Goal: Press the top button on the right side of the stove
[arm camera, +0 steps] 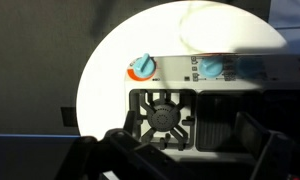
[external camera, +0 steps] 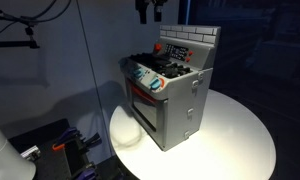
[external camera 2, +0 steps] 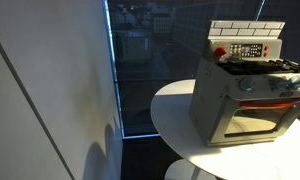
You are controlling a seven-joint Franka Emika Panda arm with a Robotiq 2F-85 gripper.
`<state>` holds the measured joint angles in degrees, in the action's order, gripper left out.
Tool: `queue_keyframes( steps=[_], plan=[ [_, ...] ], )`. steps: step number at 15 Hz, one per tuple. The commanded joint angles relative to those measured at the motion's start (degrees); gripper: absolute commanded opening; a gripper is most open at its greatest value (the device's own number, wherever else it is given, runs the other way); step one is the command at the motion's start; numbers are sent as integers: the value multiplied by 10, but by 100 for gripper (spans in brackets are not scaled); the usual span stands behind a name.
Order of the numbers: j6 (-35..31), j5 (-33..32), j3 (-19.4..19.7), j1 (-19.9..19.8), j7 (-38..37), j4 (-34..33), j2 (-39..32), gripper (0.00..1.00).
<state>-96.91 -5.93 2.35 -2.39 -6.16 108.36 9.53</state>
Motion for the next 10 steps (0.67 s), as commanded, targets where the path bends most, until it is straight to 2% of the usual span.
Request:
queue_keyframes(
  steps=[1, 6, 7, 10],
  plan=[
    [-45, 10, 3, 1, 50, 54, 46, 100],
    [-74, 20, 5, 2, 67, 84, 64, 100],
    [-58, 5, -1, -1, 51, 64, 46, 100],
    [-65, 8, -1, -1, 52, 73, 51, 100]
  ],
)
